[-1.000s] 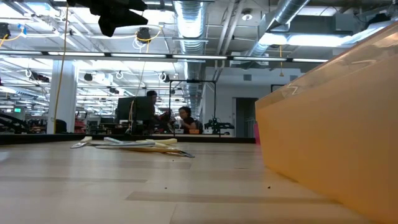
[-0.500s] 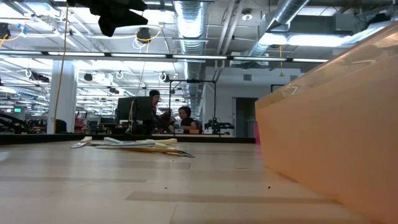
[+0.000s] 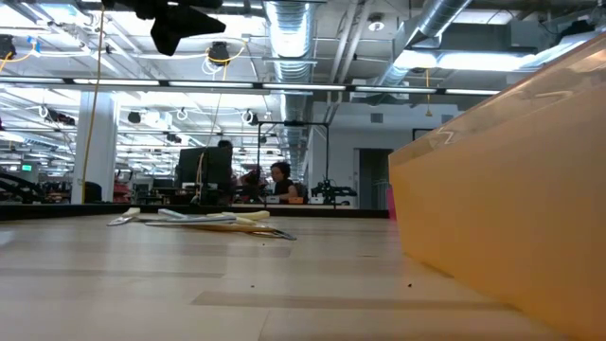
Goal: Sort silverware by color (type)
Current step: Put the yellow knife into the orange bin
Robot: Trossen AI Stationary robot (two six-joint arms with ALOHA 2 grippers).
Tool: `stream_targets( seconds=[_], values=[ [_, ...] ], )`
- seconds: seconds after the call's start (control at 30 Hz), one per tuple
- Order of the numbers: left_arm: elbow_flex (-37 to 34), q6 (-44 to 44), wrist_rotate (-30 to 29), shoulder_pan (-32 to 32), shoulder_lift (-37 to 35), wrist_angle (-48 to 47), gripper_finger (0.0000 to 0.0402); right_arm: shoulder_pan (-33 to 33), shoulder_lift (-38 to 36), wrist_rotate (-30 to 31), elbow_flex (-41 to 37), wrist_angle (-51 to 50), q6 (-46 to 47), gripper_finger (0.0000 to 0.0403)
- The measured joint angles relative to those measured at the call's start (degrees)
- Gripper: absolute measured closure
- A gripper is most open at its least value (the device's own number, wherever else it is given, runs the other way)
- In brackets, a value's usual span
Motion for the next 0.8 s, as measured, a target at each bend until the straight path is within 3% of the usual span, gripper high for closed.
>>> stream_targets(
  seconds=[0.17, 0.23, 0.6, 0.8],
  values=[
    [2.1, -0.2, 1.9, 0.6, 0.0, -1.3, 0.0212, 0.0, -2.7, 0.5, 5.0, -5.3, -0.2, 0.0235],
    [3.1, -0.2, 2.9, 1.1, 0.0, -2.4, 0.0212, 0.0, -4.0, 3.3, 6.7, -6.3, -1.3, 0.0235],
    [4.7, -1.9, 4.4, 4.8, 0.0, -6.1, 0.0212, -3.9, -12.7, 35.8, 9.6, -6.1, -17.5, 0.0235],
    [4.7, -4.3, 12.0, 7.1, 0.0, -6.9, 0.0212, -8.8, -14.7, 51.6, 9.6, -3.1, -32.4, 0.0235]
  ],
)
